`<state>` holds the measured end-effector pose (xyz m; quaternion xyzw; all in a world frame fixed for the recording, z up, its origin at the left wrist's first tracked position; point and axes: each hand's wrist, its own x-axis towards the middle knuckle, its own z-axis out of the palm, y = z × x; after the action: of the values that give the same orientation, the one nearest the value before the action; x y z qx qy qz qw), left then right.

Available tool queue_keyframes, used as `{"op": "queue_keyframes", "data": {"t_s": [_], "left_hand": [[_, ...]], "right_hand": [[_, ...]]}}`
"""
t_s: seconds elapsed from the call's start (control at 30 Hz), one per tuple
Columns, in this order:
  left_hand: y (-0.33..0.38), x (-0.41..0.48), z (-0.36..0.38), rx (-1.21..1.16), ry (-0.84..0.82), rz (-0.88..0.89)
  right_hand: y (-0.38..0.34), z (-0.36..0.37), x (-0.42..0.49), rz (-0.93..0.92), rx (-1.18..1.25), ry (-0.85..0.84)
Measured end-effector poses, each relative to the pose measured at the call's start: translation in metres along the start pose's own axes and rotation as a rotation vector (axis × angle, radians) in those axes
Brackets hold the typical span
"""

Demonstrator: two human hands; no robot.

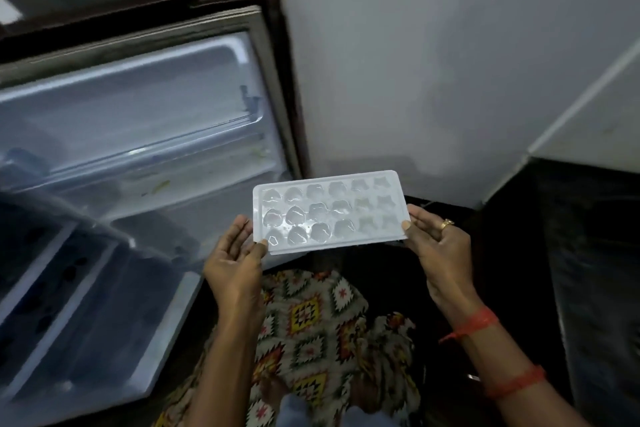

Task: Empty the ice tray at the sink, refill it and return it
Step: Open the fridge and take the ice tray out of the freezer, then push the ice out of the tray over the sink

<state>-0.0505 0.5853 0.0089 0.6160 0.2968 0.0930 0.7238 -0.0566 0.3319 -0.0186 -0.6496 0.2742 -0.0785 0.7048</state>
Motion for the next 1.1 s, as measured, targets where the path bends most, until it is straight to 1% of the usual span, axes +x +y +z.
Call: {"op": "queue_keyframes", "data": {"t_s": [0.3,0.43,0.57,0.73,0.97,1.1], "left_hand": [[-0.015,-0.043,0.135,0.078,-0.296,-0.009],[-0.026,-0.061,0.184,0.105,-0.422,0.003],[-0.036,-0.078,0.23,0.131,-0.544,-0.025],[-0.049,-0.102,0.285,0.188,-0.714,-0.036],[-0.074,-0.133,0.361,0.276,-0.977,-0.117],[-0.086,-0.15,0.394,0.346,-1.099,-0.148]], "right_hand": [[-0.016,-0.129,0.02,0.004,0.135,0.286],[-0.018,-0.175,0.019,-0.001,0.184,0.406],[-0.019,-0.216,0.015,-0.017,0.221,0.523],[-0.018,-0.255,0.006,-0.022,0.24,0.694],[-0.01,-0.296,-0.007,-0.021,0.266,0.954],[-0.001,-0.308,-0.017,-0.011,0.307,1.052]]}}
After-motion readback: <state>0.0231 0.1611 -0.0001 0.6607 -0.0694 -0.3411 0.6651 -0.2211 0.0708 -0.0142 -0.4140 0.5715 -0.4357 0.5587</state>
